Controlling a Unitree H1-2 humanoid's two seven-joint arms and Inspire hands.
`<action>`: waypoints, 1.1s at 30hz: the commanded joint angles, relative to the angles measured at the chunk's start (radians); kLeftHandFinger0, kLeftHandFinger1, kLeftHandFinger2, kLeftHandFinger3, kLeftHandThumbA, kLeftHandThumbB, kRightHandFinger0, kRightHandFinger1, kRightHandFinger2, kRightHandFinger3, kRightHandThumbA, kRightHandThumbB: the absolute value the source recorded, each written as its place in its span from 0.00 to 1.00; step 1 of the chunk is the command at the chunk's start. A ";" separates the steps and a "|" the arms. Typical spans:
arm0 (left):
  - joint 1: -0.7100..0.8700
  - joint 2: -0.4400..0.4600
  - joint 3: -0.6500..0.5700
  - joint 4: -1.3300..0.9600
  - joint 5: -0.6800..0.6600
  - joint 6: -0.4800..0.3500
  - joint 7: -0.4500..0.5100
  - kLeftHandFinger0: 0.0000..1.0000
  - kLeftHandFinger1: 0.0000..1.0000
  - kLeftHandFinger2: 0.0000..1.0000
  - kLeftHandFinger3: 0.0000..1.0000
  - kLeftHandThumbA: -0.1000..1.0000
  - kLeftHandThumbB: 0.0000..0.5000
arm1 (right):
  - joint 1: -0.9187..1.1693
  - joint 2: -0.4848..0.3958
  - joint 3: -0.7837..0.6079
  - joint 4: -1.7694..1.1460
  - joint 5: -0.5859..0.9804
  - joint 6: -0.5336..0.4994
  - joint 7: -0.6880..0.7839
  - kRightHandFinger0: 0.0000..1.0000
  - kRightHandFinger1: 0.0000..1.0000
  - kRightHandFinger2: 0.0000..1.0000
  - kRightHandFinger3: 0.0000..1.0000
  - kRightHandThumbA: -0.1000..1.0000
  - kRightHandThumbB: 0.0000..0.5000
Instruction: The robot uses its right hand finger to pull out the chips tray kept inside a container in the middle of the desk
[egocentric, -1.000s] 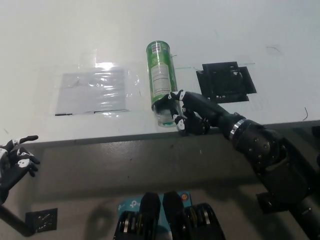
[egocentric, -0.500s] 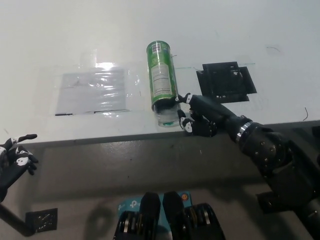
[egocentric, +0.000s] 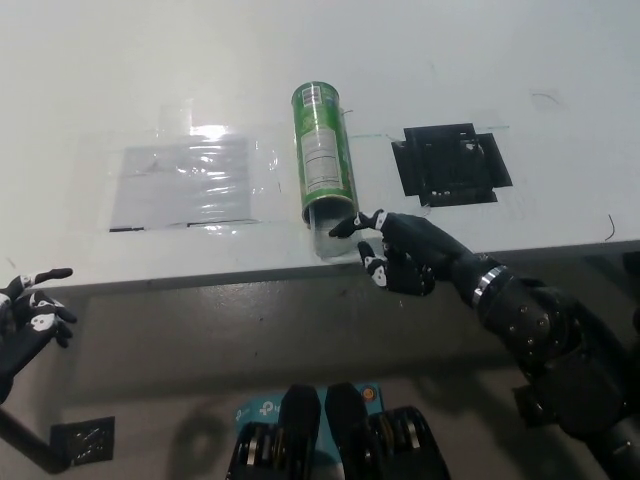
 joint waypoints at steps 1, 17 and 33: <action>-0.019 0.034 0.012 -0.039 -0.013 -0.013 -0.013 0.32 0.31 0.35 0.65 0.05 0.19 | -0.001 0.008 0.011 -0.038 -0.037 0.009 0.008 0.14 0.14 0.77 0.83 0.00 0.46; -0.025 0.031 0.018 -0.040 -0.021 -0.013 -0.007 0.29 0.29 0.34 0.65 0.03 0.20 | 0.067 -0.016 -0.002 -0.091 -0.036 -0.026 0.015 0.00 0.01 0.78 0.82 0.00 0.51; -0.027 0.033 0.014 -0.028 -0.018 -0.020 -0.011 0.30 0.30 0.34 0.64 0.01 0.20 | 0.186 -0.032 -0.043 -0.256 -0.013 0.067 0.066 0.02 0.04 0.81 0.85 0.00 0.45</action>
